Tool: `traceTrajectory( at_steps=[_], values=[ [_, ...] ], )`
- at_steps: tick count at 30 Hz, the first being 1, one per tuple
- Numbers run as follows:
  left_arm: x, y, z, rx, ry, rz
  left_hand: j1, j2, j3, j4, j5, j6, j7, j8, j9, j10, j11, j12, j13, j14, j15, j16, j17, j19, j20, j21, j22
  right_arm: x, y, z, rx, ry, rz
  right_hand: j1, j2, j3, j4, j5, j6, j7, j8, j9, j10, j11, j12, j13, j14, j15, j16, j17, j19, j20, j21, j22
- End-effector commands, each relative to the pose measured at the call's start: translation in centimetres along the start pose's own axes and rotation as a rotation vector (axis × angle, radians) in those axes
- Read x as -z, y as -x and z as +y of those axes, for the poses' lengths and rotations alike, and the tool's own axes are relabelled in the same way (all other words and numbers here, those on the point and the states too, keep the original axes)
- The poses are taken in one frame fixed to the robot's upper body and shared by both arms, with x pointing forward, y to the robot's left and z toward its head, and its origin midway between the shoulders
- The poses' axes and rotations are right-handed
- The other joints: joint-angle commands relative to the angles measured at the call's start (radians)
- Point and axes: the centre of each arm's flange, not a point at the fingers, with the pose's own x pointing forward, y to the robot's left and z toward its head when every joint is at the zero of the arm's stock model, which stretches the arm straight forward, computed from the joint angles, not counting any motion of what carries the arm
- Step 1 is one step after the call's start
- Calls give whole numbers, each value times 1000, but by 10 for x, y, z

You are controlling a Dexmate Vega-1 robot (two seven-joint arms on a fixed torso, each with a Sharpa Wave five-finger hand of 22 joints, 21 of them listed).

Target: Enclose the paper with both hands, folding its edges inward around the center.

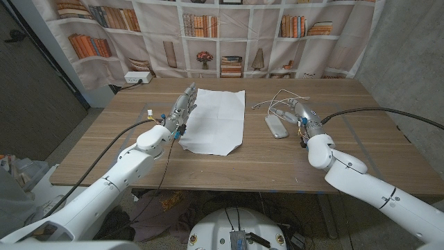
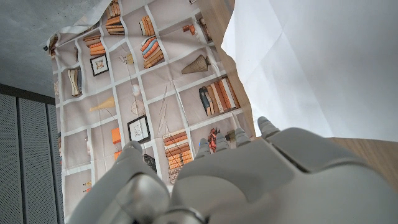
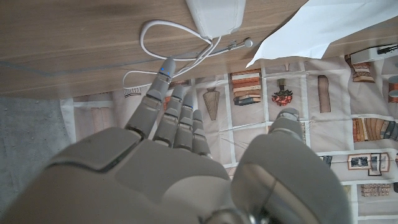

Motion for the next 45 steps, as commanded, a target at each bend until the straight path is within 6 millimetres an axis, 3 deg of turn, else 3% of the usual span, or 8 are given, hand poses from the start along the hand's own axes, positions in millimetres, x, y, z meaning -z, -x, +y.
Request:
traceTrajectory(
  at_steps=[1,8,11,20,24,26,31,45],
  values=[
    [2,3,-4,9,-3,-5,-2,-1,-2,0,4,-1,0,-3,2,-2,2,1,5,-94,-3,1,2,-10,-13,-1,4,-4,-2,8,-21,68,18,-3,-8,-7,-2,4,-13,32,-10,3,6,-14,10,7,2,-15,2,5,-7,10,1,3],
    [6,7,-7,12,7,-3,-2,-1,-3,0,4,3,0,-2,2,5,4,4,5,-94,-5,2,2,-13,-16,-2,4,-5,-2,12,-51,98,26,-14,-3,-11,6,5,5,34,-3,5,-6,-4,11,15,-16,6,-9,11,-41,22,-15,4],
    [7,8,-7,9,10,-4,-2,-2,-4,0,4,4,0,-1,2,5,2,4,5,-94,-6,2,2,-15,-16,-2,4,-4,-1,15,-61,101,31,-12,-10,-14,3,6,35,33,7,5,6,6,15,15,-4,12,-10,8,-37,3,-16,3],
    [8,9,-10,15,4,-4,-3,-2,-8,1,4,12,-2,1,2,44,-1,18,6,-93,-9,4,1,-16,-19,0,4,3,-3,21,-66,141,58,-15,-1,-14,7,7,53,5,11,5,22,-21,22,17,4,-11,-10,11,-39,-7,-19,3],
    [7,8,-12,21,3,-10,-3,-2,-8,1,4,14,-3,1,2,45,-1,17,6,-93,-11,4,1,-17,-20,-1,4,3,-7,23,-88,190,75,-26,4,-17,14,7,28,12,-1,5,4,-10,18,22,-20,4,-18,20,-71,13,-31,6],
    [6,7,-13,24,2,-10,-3,-2,-9,2,4,15,-3,1,2,45,1,17,6,-93,-11,5,1,-17,-20,0,4,1,-8,24,-108,219,80,-5,28,-2,8,7,26,14,-3,7,-31,10,10,27,-39,19,-23,30,-100,26,-40,11],
    [6,5,-14,28,4,-12,-4,-3,-10,2,4,17,-4,2,2,51,2,19,6,-88,-9,7,1,-15,-20,1,5,-2,-10,28,-113,261,80,8,43,8,4,3,39,21,3,9,-31,22,15,33,-49,40,-23,38,-118,35,-44,15],
    [8,4,-14,38,3,-8,-4,-3,-13,2,4,23,-4,3,2,62,4,21,6,-83,-8,9,1,-17,-20,1,5,-13,-9,37,-107,385,85,-18,34,-4,12,-7,88,39,18,12,-6,55,46,54,-74,91,-20,63,-179,47,-56,29]
  ],
)
